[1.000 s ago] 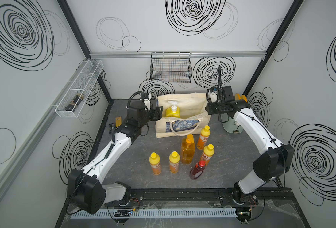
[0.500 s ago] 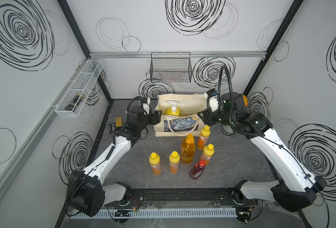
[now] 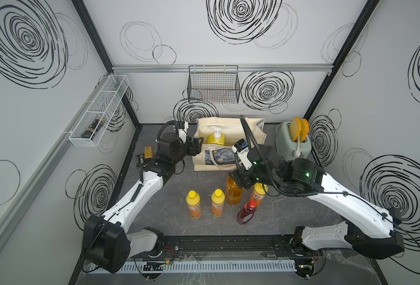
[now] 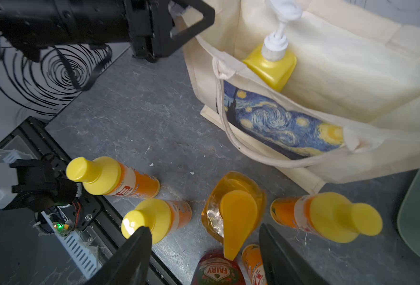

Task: Pack dish soap into the shopping bag
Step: Adjust the shopping bag at the center of the board, then pick up the bottle of dish soap at the center of the board.

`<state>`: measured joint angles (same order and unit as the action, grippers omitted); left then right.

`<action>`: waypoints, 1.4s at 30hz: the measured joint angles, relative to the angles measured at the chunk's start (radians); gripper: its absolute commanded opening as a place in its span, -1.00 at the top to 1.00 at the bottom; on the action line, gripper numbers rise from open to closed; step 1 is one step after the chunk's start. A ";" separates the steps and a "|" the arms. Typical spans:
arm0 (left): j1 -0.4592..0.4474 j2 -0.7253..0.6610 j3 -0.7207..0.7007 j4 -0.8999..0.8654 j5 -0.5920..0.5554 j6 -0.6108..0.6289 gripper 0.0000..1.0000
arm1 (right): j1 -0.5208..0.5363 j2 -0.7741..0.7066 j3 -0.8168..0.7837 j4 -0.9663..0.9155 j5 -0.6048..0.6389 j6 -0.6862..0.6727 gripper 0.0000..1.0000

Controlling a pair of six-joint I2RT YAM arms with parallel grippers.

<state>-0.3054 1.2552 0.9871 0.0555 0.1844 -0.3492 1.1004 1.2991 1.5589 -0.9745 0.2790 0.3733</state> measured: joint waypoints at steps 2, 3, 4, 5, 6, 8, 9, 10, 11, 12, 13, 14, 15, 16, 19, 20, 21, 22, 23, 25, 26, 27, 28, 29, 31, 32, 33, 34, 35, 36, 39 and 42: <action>0.000 0.000 -0.001 0.002 0.006 0.000 -0.41 | 0.009 0.018 -0.027 -0.005 0.034 0.032 -0.55; 0.000 0.000 -0.002 0.005 0.010 0.000 -0.41 | 0.009 0.022 -0.043 -0.005 0.049 0.045 -0.56; 0.000 0.000 -0.003 0.008 0.013 -0.001 -0.41 | 0.010 0.024 -0.061 -0.005 0.062 0.058 -0.56; 0.000 0.000 -0.005 0.010 0.016 -0.002 -0.41 | 0.010 0.024 -0.077 -0.005 0.074 0.069 -0.58; 0.000 0.000 -0.007 0.015 0.018 -0.003 -0.40 | 0.010 0.024 -0.090 -0.005 0.084 0.078 -0.60; 0.000 0.000 -0.011 0.021 0.021 -0.004 -0.41 | 0.008 0.026 -0.102 -0.005 0.101 0.095 -0.62; 0.000 0.000 -0.012 0.022 0.023 -0.004 -0.40 | 0.004 0.027 -0.105 -0.003 0.106 0.101 -0.62; 0.000 0.000 -0.012 0.022 0.024 -0.005 -0.41 | 0.001 0.029 -0.108 -0.001 0.110 0.106 -0.62; 0.000 0.000 -0.013 0.022 0.025 -0.005 -0.40 | -0.002 0.030 -0.114 0.004 0.110 0.110 -0.62; 0.000 0.000 -0.013 0.023 0.025 -0.005 -0.40 | -0.007 0.031 -0.122 0.011 0.110 0.113 -0.59; 0.000 0.000 -0.013 0.023 0.026 -0.006 -0.40 | -0.014 0.032 -0.131 0.018 0.109 0.114 -0.53; 0.000 0.000 -0.013 0.023 0.026 -0.006 -0.40 | -0.023 0.035 -0.143 0.026 0.105 0.117 -0.47; 0.000 0.000 -0.014 0.023 0.027 -0.007 -0.40 | -0.030 0.039 -0.153 0.034 0.102 0.116 -0.45; 0.000 -0.001 -0.014 0.023 0.028 -0.007 -0.40 | -0.034 0.045 -0.163 0.041 0.097 0.116 -0.44; 0.000 -0.001 -0.016 0.024 0.029 -0.007 -0.40 | -0.045 0.071 -0.179 0.058 0.087 0.116 -0.35; 0.000 -0.001 -0.016 0.024 0.029 -0.007 -0.39 | -0.047 0.080 -0.182 0.065 0.084 0.116 -0.33; 0.000 -0.001 -0.016 0.024 0.030 -0.007 -0.40 | -0.047 0.087 -0.183 0.069 0.082 0.116 -0.31; 0.000 -0.002 -0.016 0.024 0.031 -0.007 -0.40 | -0.048 0.091 -0.185 0.071 0.082 0.116 -0.29; 0.000 -0.003 -0.016 0.024 0.031 -0.007 -0.39 | -0.049 0.093 -0.186 0.072 0.082 0.117 -0.28; 0.000 -0.006 -0.016 0.024 0.032 -0.007 -0.40 | -0.049 0.094 -0.192 0.074 0.084 0.117 -0.25; 0.000 -0.007 -0.016 0.024 0.032 -0.007 -0.39 | -0.051 0.094 -0.197 0.079 0.087 0.118 -0.23; 0.000 -0.008 -0.016 0.024 0.032 -0.007 -0.40 | -0.052 0.094 -0.203 0.086 0.087 0.117 -0.21; 0.000 -0.010 -0.016 0.024 0.032 -0.007 -0.39 | -0.055 0.094 -0.212 0.095 0.087 0.118 -0.20; 0.000 -0.012 -0.016 0.024 0.031 -0.007 -0.39 | -0.058 0.094 -0.222 0.100 0.087 0.118 -0.19; 0.000 -0.016 -0.016 0.023 0.031 -0.007 -0.40 | -0.064 0.094 -0.240 0.113 0.087 0.117 -0.16; 0.000 -0.018 -0.016 0.023 0.031 -0.006 -0.39 | -0.069 0.094 -0.248 0.123 0.085 0.117 -0.15; -0.001 -0.019 -0.016 0.023 0.031 -0.006 -0.40 | -0.069 0.093 -0.252 0.134 0.085 0.116 -0.13; -0.002 -0.021 -0.016 0.023 0.030 -0.006 -0.40 | -0.069 0.090 -0.256 0.144 0.085 0.115 -0.11; -0.002 -0.021 -0.016 0.023 0.027 -0.006 -0.40 | -0.070 0.089 -0.261 0.153 0.085 0.116 -0.10; -0.002 -0.021 -0.016 0.023 0.026 -0.006 -0.40 | -0.070 0.088 -0.264 0.163 0.086 0.115 -0.07; -0.002 -0.021 -0.016 0.021 0.021 -0.006 -0.39 | -0.071 0.085 -0.273 0.183 0.086 0.111 0.04; -0.003 -0.021 -0.016 0.021 0.019 -0.006 -0.37 | -0.071 0.082 -0.278 0.195 0.083 0.109 0.22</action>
<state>-0.3088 1.2343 0.9707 0.0769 0.2039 -0.3550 1.0298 1.3808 1.2808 -0.7792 0.3618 0.4828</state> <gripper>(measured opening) 0.692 0.437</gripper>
